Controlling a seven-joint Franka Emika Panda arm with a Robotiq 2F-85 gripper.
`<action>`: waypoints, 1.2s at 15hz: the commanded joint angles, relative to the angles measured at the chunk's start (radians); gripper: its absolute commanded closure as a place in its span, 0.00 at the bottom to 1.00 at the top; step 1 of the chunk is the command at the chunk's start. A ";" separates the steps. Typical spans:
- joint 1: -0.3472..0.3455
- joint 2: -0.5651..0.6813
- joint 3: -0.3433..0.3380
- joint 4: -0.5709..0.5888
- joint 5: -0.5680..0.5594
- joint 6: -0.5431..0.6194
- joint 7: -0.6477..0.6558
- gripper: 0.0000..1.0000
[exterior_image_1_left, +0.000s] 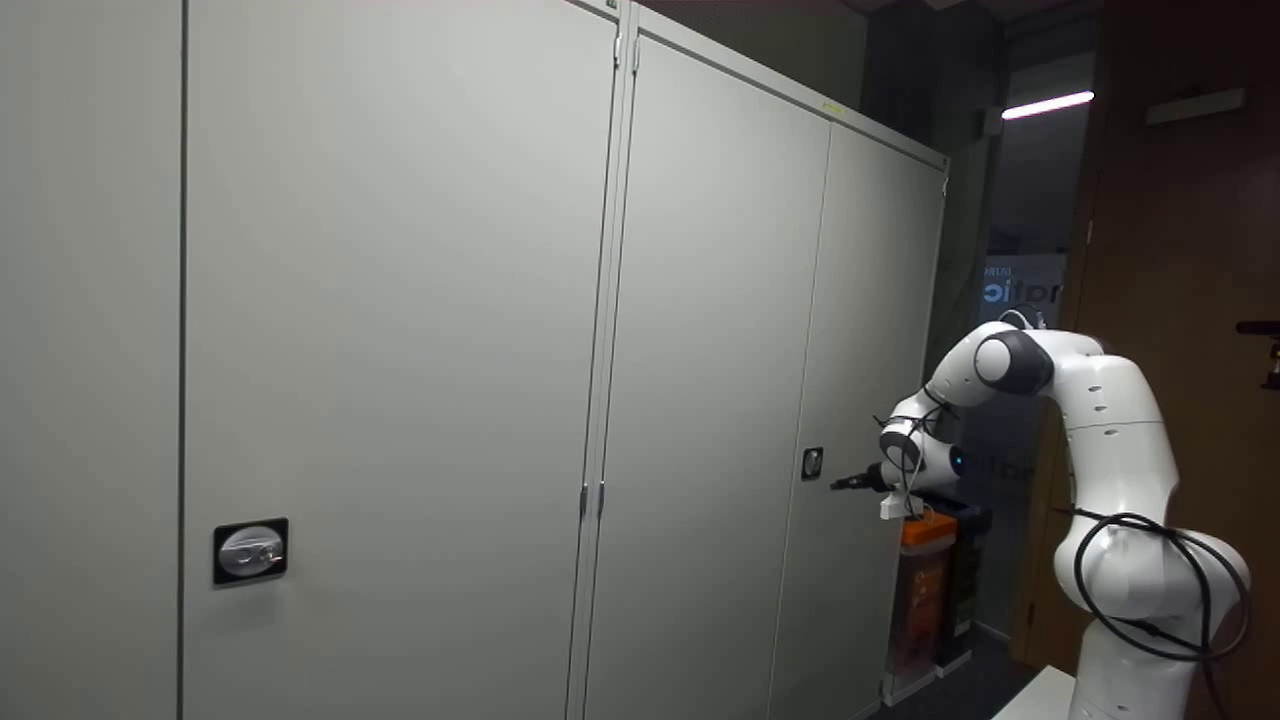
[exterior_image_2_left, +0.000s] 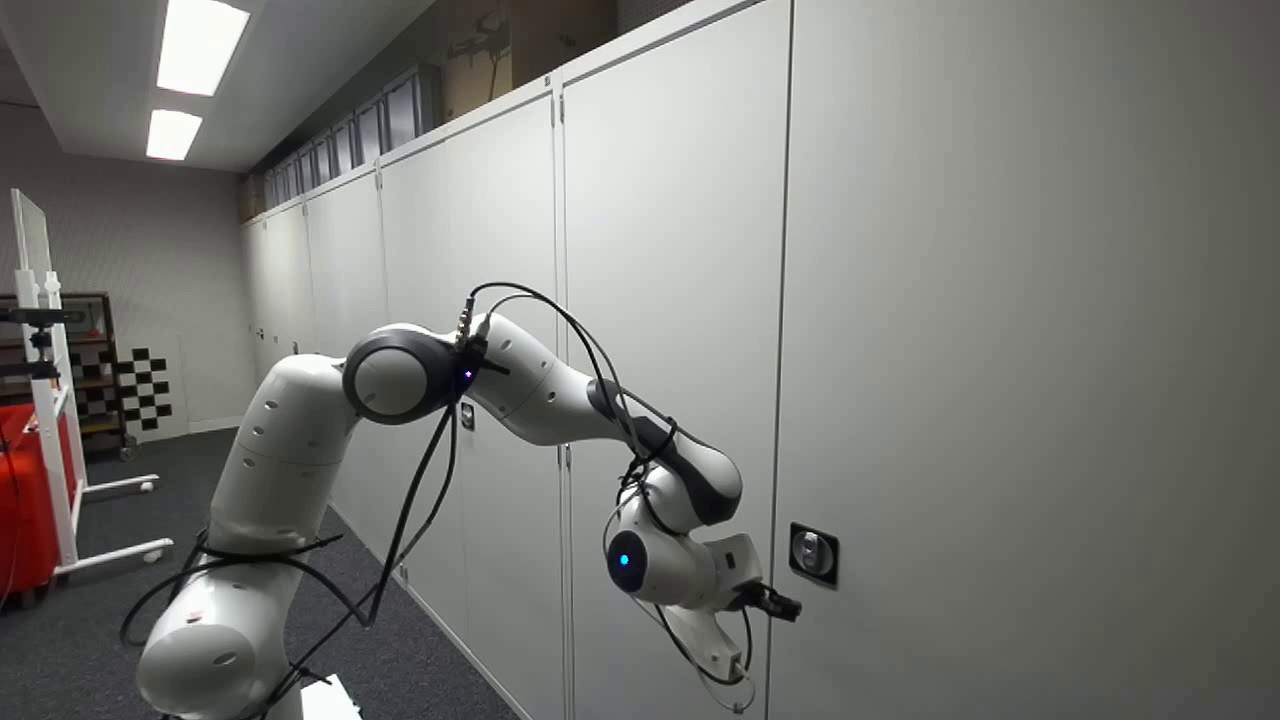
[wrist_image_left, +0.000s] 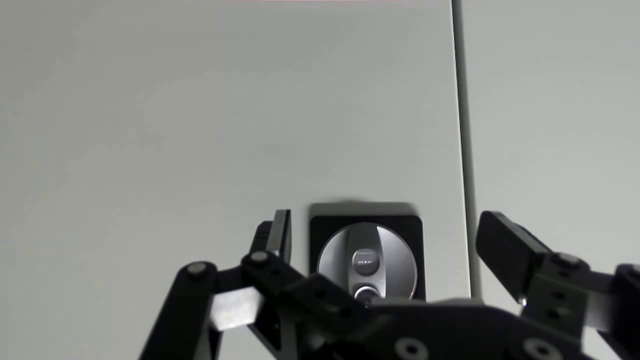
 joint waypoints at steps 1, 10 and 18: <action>0.008 0.008 -0.008 0.047 0.066 -0.023 -0.038 0.00; 0.007 0.002 0.000 0.033 0.041 0.000 -0.001 0.00; 0.007 0.002 0.000 0.033 0.041 0.000 -0.001 0.00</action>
